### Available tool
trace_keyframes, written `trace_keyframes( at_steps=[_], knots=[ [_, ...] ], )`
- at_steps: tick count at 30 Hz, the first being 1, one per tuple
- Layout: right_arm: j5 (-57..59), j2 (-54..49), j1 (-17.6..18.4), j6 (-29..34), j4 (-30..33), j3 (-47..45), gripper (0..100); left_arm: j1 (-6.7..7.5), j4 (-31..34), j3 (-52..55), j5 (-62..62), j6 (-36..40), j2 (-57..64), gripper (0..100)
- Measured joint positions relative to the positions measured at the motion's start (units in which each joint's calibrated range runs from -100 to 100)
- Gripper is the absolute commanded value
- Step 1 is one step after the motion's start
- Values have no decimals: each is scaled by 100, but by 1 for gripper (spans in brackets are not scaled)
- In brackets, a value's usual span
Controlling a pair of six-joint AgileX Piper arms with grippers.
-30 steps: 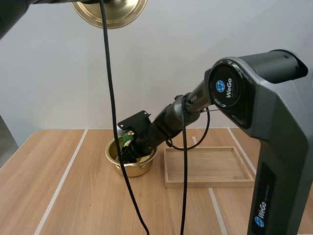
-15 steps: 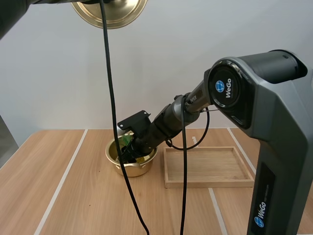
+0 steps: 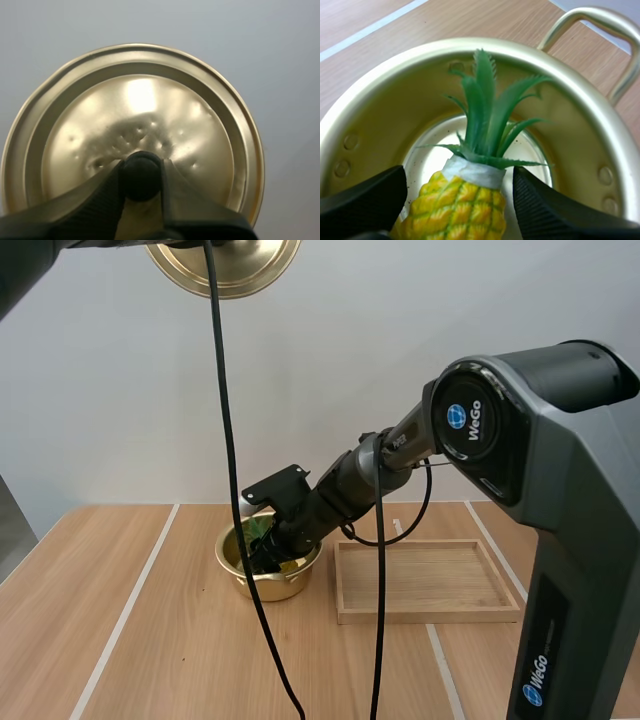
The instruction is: Open the pot, put the pineapple inside, and close it
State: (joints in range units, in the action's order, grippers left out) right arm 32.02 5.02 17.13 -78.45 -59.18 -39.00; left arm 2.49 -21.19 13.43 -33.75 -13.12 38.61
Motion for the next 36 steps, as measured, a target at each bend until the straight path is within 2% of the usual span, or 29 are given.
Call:
trace_keyframes(
  at_steps=[15,16,23,36],
  knots=[
    [-17,-829,0,10,-27,14,100,0,0,0,0,0,0,0],
    [-17,-887,0,10,-27,14,94,0,0,0,0,0,0,0],
    [-17,-1217,0,19,-27,14,2,0,0,0,0,0,0,0],
    [-700,-2081,-54,27,33,14,0,0,0,0,0,0,0,0]
  ],
)
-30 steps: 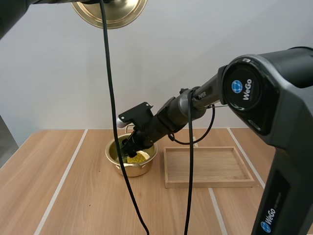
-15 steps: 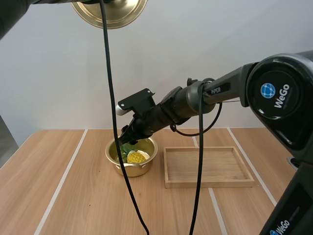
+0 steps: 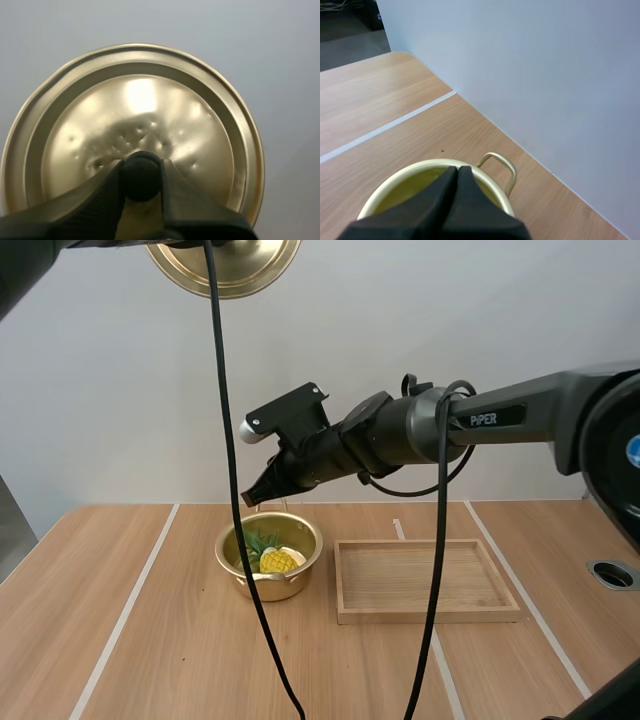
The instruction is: Open the pot, put the pineapple inside, and close it
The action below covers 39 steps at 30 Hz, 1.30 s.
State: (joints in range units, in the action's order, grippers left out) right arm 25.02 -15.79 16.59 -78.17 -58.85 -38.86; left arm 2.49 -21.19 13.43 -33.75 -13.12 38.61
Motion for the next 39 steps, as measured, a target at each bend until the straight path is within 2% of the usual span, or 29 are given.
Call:
trace_keyframes(
  at_steps=[4,16,32,39],
  knots=[
    [-60,-433,-188,0,0,0,0,0,0,0,0,0,0,0],
    [-191,-2100,-1087,199,-60,0,0,0,0,0,0,0,0,0],
    [-508,-4474,-1517,695,-4,0,0,0,0,0,0,0,0,0],
    [-552,-4819,-1600,1404,776,0,0,0,0,0,0,0,0,0]
  ],
)
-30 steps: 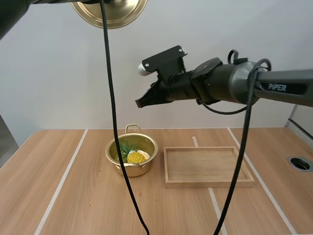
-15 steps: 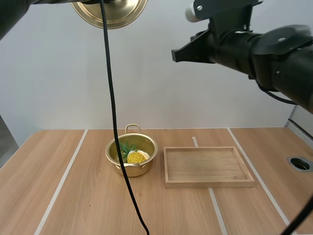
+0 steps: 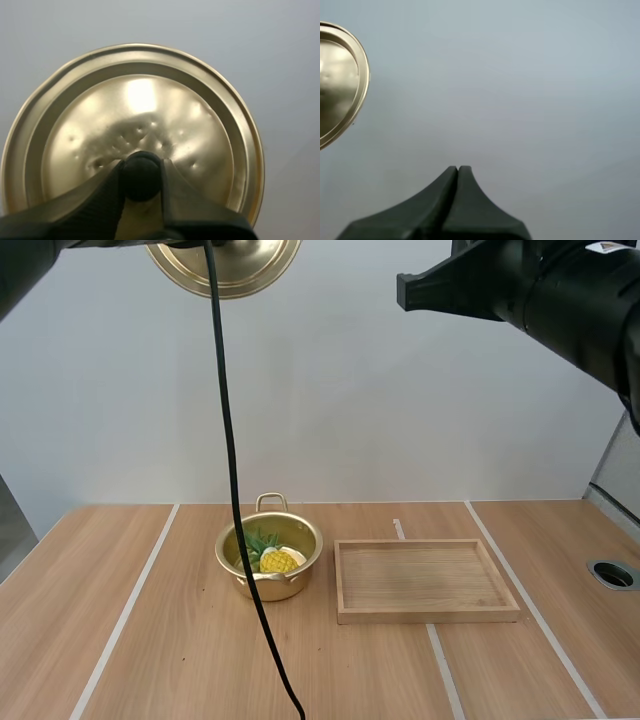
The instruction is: Open the pot, put the pineapple inside, and close it
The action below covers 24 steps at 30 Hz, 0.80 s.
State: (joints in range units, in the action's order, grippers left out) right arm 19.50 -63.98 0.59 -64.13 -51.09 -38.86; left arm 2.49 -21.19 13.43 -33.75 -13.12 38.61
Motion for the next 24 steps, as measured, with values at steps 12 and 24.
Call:
trace_keyframes(
  at_steps=[12,24],
  knots=[
    [66,-224,-18,368,480,-305,0,0,0,0,0,0,0,0],
    [66,-282,-18,398,480,-305,0,0,0,0,0,0,0,0]
  ],
)
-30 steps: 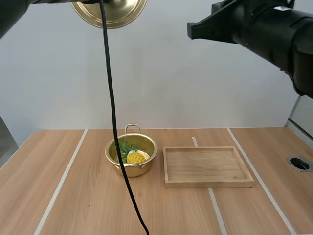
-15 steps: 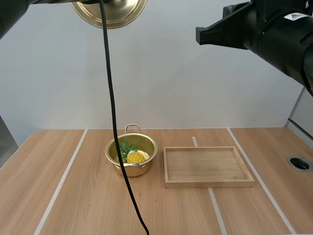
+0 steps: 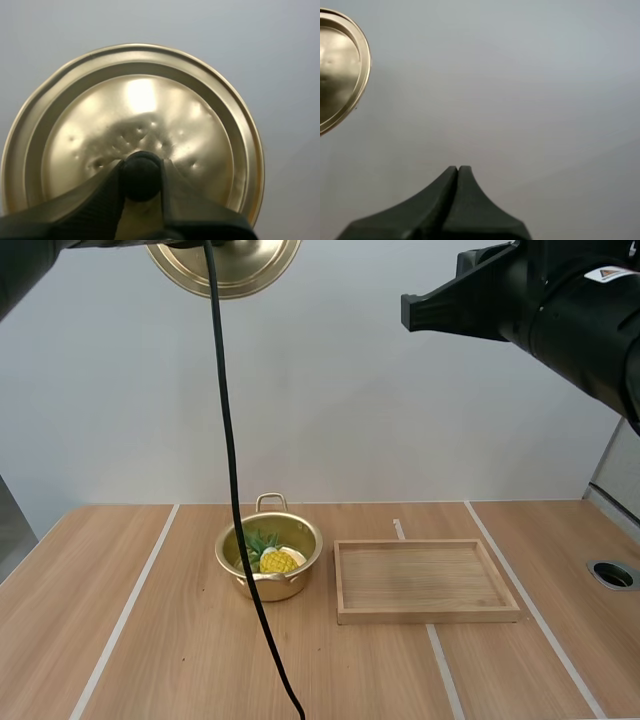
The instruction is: Open the pot, put the pineapple inside, and close it
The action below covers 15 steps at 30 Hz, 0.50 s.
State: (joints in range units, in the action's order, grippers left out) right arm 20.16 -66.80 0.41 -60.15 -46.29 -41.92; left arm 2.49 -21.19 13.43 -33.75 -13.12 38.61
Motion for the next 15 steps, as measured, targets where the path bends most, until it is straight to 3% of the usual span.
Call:
trace_keyframes(
  at_steps=[8,15],
  knots=[
    [0,-58,0,0,0,0,0,0,0,0,-326,0,-51,0],
    [0,-58,0,0,0,0,0,0,0,0,-1643,0,-488,0]
  ],
)
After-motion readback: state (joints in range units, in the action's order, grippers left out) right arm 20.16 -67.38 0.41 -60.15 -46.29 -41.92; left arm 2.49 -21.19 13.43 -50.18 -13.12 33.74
